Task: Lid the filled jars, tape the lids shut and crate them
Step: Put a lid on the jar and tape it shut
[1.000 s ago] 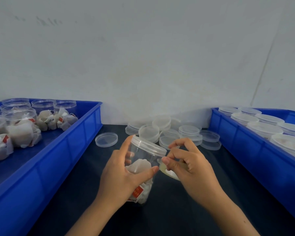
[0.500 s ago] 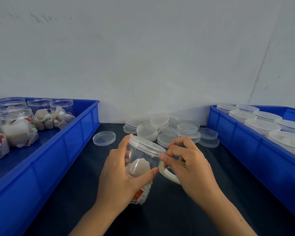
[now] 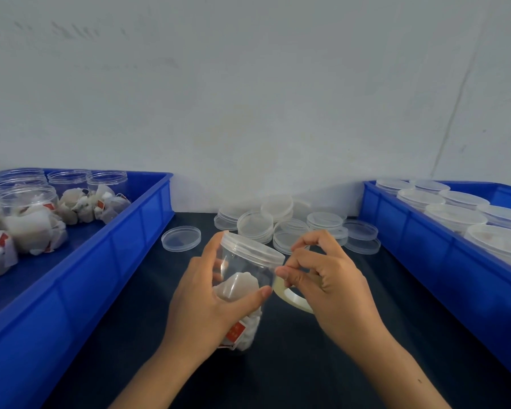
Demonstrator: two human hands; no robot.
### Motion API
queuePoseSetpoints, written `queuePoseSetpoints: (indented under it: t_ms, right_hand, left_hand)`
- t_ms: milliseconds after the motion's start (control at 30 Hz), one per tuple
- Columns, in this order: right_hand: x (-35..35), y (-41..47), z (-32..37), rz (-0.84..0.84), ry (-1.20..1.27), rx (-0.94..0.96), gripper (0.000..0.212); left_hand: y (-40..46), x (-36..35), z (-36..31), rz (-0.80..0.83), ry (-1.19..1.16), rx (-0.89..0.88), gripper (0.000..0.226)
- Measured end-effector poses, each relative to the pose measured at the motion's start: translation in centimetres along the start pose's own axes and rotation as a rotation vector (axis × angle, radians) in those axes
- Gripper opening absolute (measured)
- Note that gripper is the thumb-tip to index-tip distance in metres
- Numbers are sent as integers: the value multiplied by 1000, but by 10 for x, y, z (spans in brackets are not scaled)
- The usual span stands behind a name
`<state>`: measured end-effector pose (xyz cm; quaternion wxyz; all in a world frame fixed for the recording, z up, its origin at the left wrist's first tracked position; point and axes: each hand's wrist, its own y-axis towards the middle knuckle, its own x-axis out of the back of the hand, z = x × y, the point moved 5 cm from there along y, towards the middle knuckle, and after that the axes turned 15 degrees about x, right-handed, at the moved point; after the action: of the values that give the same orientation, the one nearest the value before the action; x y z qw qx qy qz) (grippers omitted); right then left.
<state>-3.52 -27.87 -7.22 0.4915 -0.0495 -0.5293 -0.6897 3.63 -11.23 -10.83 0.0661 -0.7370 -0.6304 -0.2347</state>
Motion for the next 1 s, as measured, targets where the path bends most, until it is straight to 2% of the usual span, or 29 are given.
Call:
queuePoseSetpoints:
  t_ms: [333,533,700,800,900,1000]
  right_hand:
    - [-1,0,1,47,-66,-49,23]
    - [1,0,-1,151,-230,-153,31]
    - [4,-1,-1,251,-279,-226,30]
    - [1,-4,-2,301,-245,-255,35]
    - [-1,-6,-3,368,-203,-298,49]
    - [-1,-7,-2,400,-115,-336,62]
  left_hand:
    - [-4,-1,-4,-15,41,-35,84]
    - [-5,-2,-6,41,43,-67,104]
    - [-5,-4,-6,76,40,-57,106]
    - [-5,-3,-7,107,13,-42,101]
    - [-6,0,-12,141,-39,-25,80]
    - [-6,2,-16,149,-77,24,88]
